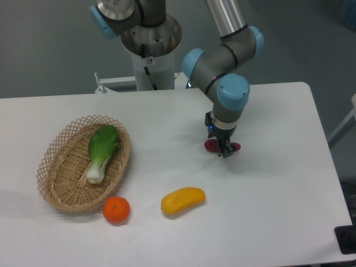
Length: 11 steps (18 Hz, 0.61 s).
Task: Pick up the sweet potato from the table
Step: 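Close the gripper around the sweet potato, then lift the held sweet potato up off the table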
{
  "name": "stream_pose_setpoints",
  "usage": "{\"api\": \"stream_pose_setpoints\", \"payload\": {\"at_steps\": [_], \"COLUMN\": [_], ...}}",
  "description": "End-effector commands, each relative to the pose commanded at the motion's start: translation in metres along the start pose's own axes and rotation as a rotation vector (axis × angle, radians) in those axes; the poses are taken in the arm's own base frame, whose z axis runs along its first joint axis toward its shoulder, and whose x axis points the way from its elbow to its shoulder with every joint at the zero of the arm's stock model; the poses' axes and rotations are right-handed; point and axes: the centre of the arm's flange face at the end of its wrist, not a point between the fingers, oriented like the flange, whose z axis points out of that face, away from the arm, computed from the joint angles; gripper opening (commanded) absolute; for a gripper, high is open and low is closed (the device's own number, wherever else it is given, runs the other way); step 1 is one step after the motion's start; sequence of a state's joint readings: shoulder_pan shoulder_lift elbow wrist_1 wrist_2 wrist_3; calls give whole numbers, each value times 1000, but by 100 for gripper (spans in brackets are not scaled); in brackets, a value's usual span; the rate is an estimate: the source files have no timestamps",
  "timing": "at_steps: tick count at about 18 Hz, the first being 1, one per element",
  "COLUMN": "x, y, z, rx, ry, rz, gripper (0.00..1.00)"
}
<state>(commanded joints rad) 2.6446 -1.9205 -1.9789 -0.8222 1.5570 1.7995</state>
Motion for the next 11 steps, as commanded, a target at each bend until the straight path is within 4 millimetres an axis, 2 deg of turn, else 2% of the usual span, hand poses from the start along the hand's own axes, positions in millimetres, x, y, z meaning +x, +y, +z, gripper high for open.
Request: {"api": "stream_pose_setpoints", "payload": {"at_steps": [1,2,8,11], "x": [-3,-7,-20,-29], "y": [0,1,7,9], "z": [-2,-4,-26,-44], "rx": [0,-2,-21,-29], "ry": [-6,-14,-47,-86], "rz": [-12,-17,-49,-74], "gripper": [12,7,8,8]}}
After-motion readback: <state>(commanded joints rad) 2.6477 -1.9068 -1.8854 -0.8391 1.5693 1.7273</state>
